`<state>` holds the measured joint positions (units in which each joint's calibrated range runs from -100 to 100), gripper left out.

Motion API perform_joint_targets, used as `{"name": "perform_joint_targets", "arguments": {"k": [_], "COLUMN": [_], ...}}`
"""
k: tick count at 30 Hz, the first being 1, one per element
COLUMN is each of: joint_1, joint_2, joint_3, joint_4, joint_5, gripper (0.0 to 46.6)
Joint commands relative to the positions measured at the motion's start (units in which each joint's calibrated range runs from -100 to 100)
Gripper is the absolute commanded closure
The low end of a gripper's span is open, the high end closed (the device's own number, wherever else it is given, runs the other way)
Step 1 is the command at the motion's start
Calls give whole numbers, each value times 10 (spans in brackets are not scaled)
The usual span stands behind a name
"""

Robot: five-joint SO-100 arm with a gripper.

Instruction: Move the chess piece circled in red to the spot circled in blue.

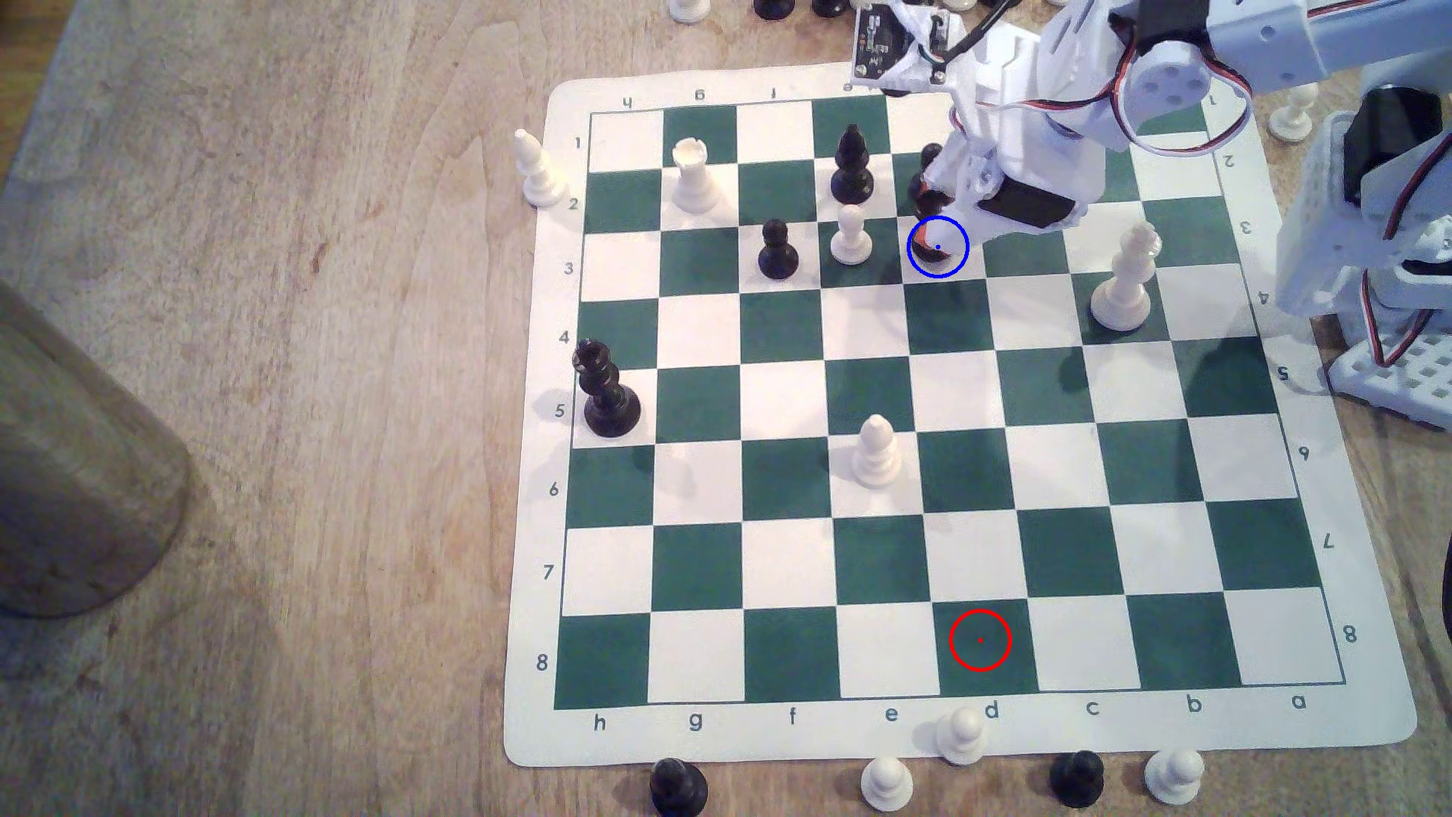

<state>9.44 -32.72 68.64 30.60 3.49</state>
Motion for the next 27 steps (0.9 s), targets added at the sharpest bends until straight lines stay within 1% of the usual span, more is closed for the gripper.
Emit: {"name": "perform_joint_targets", "arguments": {"k": [1,7,8,10,12,14,19,24,27], "joint_1": [2,4,5,6,6,7,8,8,10], "joint_2": [-13,-24,-24,-25,-28,-35,-57,-105,-129], "joint_3": [-5,9,10,11,11,11,11,9,-27], "joint_4": [-12,-9,-9,-9,-12,-12,-3,56,134], "joint_5": [-1,1,1,1,2,2,2,5,6], "gripper": [444,442,434,383,310,284,260,259,258]}}
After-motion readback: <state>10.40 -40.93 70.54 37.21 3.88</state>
